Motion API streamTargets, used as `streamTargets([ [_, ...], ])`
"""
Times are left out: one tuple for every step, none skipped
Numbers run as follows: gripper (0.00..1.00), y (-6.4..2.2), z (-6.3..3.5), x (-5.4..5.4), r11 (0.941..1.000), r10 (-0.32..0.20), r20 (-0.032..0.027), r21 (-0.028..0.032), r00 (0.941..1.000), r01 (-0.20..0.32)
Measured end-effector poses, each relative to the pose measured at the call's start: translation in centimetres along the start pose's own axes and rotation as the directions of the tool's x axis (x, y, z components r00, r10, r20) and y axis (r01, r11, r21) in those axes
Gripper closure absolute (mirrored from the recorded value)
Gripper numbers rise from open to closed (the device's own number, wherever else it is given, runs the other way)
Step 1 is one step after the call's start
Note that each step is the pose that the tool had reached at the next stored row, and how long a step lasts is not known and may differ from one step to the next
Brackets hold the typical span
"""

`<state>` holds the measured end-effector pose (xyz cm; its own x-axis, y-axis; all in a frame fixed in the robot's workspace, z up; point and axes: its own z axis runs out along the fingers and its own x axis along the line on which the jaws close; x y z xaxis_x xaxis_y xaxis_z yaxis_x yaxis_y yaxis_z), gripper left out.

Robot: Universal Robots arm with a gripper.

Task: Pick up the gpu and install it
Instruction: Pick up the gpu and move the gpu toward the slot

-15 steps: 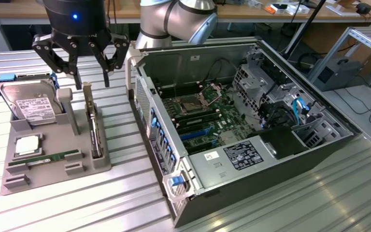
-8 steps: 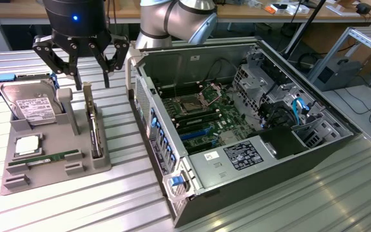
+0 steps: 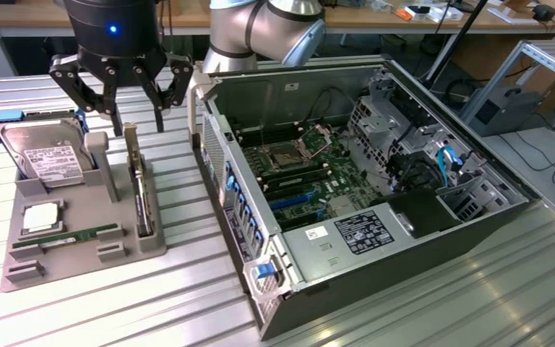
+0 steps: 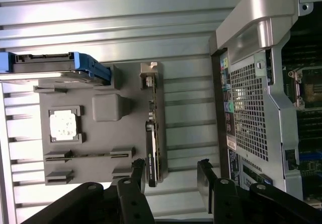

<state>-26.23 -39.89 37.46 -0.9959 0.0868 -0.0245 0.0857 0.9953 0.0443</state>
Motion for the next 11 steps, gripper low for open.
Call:
streamTargets([
  [0.46,0.0,0.02,0.0,1.0,0.0,0.0,0.0,1.0,0.0],
  [0.46,0.0,0.04,0.0,1.0,0.0,0.0,0.0,1.0,0.0],
  [0.46,0.0,0.05,0.0,1.0,0.0,0.0,0.0,1.0,0.0],
  [0.46,0.0,0.08,0.01,1.0,0.0,0.0,0.0,1.0,0.0],
  [0.46,0.0,0.09,0.0,1.0,0.0,0.0,0.0,1.0,0.0],
  [0.46,-0.01,0.12,0.0,1.0,0.0,0.0,0.0,1.0,0.0],
  [0.46,-0.01,0.13,0.01,1.0,0.0,0.0,0.0,1.0,0.0],
  [0.46,-0.01,0.15,0.01,1.0,0.0,0.0,0.0,1.0,0.0],
  [0.46,-0.01,0.17,0.01,1.0,0.0,0.0,0.0,1.0,0.0],
  [0.46,-0.01,0.24,0.01,1.0,0.0,0.0,-0.0001,1.0,0.0],
  [0.46,-0.01,0.29,0.01,1.0,0.0,0.0,0.0,1.0,0.0],
])
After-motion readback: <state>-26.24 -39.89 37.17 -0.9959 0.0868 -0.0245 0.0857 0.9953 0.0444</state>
